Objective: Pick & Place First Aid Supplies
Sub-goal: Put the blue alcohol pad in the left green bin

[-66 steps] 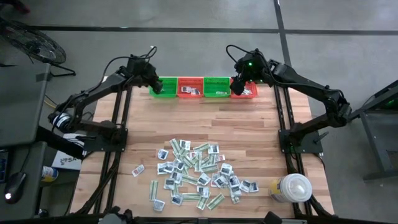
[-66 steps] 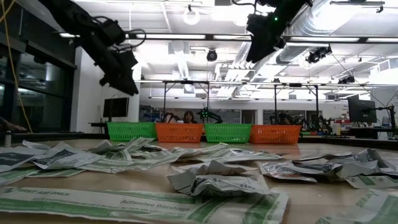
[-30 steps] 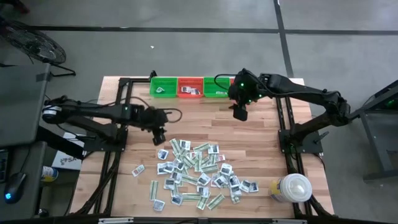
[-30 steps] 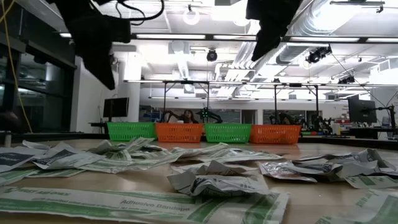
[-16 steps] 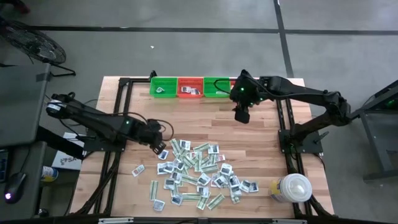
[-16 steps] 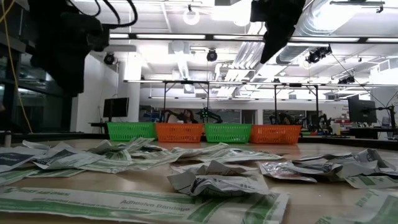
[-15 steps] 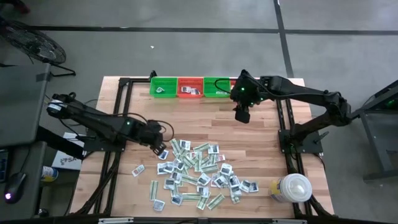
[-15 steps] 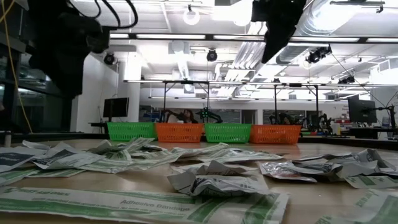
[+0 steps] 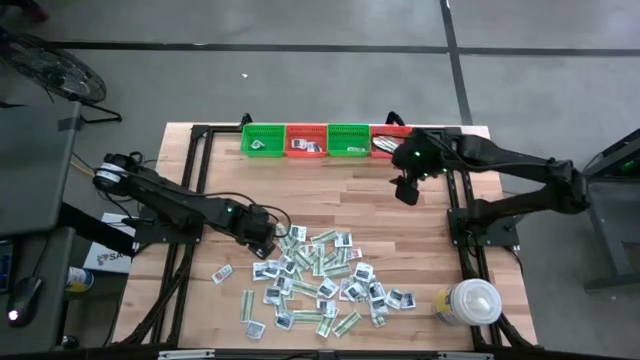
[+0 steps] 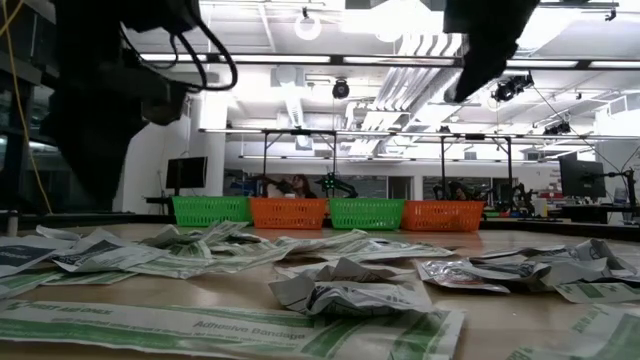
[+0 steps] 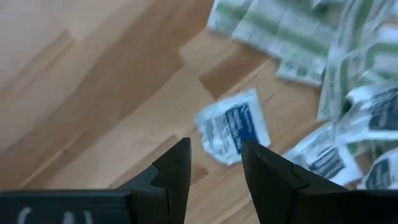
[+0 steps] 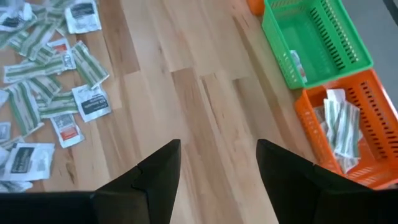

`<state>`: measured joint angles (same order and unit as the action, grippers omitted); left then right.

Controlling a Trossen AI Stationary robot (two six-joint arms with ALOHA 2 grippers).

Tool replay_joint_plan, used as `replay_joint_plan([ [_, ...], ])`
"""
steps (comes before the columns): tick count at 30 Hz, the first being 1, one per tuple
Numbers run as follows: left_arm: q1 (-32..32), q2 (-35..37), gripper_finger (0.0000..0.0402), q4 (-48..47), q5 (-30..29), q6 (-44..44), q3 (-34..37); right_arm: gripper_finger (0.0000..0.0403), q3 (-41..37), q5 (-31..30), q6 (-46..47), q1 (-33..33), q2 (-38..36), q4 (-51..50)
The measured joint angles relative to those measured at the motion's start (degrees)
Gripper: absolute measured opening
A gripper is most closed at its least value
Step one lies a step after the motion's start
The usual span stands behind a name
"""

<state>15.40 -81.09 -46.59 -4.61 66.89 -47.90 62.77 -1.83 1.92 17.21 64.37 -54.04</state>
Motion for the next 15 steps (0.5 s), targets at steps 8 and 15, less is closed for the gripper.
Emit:
replay_joint_plan([
  [8, 0.0, -5.4, 0.014, 0.6, 1.1, 0.9, -0.1, 0.0203, -5.8, -1.3, 5.5, -2.1, -7.5, 2.1],
  [15, 0.0, -9.1, 0.014, 3.9, 0.9, 0.9, -0.1, 0.0203, -6.7, -1.4, 7.5, -3.7, -9.3, 2.1],
])
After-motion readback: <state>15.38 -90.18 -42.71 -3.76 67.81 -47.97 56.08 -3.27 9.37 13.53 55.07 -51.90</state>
